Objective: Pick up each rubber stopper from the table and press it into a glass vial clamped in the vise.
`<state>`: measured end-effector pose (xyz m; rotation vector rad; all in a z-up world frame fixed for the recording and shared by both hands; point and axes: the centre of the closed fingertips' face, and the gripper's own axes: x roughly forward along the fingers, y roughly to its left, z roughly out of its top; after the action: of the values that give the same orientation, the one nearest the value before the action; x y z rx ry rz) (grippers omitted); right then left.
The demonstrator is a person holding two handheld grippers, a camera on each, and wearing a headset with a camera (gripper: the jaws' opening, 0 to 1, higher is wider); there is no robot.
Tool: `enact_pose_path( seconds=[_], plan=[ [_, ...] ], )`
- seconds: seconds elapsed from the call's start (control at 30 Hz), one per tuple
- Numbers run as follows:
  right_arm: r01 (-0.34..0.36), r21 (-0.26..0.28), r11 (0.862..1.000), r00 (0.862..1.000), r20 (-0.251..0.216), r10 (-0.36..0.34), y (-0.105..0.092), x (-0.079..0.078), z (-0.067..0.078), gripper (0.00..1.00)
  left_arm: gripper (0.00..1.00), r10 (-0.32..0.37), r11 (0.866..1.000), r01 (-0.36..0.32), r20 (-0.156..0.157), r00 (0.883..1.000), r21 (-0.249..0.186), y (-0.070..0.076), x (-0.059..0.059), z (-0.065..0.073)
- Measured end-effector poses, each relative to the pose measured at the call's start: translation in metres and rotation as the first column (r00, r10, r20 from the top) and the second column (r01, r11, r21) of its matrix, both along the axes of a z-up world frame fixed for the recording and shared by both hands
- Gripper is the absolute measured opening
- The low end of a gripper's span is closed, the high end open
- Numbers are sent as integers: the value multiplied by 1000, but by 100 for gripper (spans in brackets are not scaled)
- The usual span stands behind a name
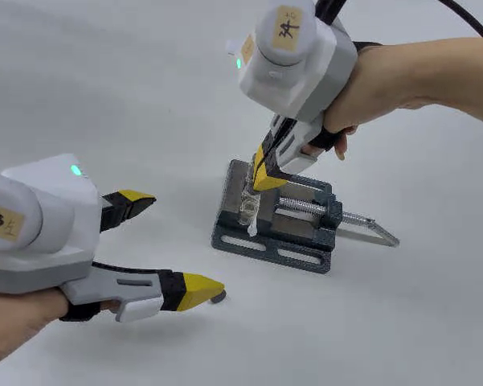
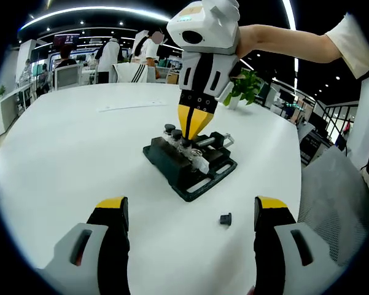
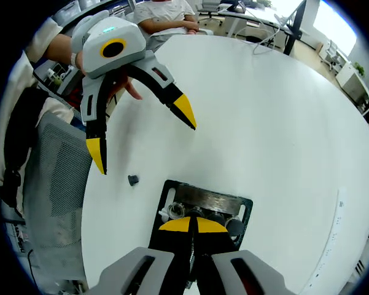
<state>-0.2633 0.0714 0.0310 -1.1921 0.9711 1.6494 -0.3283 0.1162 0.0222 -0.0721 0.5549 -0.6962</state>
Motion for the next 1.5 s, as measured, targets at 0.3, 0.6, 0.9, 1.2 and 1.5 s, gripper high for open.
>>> enact_pose_path(
  seconds=[0.3, 0.6, 0.9, 1.2, 1.5],
  plan=[
    [-6, -63, 998, 1000, 11, 7, 1, -2, -2, 0, 82, -10, 1000, 10, 8, 1000, -4, -6, 4, 2],
    [13, -83, 996, 1000, 23, -11, -2, -3, -3, 0, 82, -2, 1000, 2, 12, 1000, -8, -6, 4, 6],
    [-4, -65, 998, 1000, 23, 5, -4, -6, -3, 0, 82, -10, 1000, 10, 32, 999, -4, -15, 2, 18],
    [8, -103, 995, 999, 34, -4, -5, -3, -2, 0, 81, -2, 1000, 2, 39, 999, 0, -13, 0, 25],
    [-105, -122, 987, 993, 43, 111, -5, -1, -1, 0, 81, 18, 1000, -18, 56, 998, 5, -8, 3, 37]
  ],
)
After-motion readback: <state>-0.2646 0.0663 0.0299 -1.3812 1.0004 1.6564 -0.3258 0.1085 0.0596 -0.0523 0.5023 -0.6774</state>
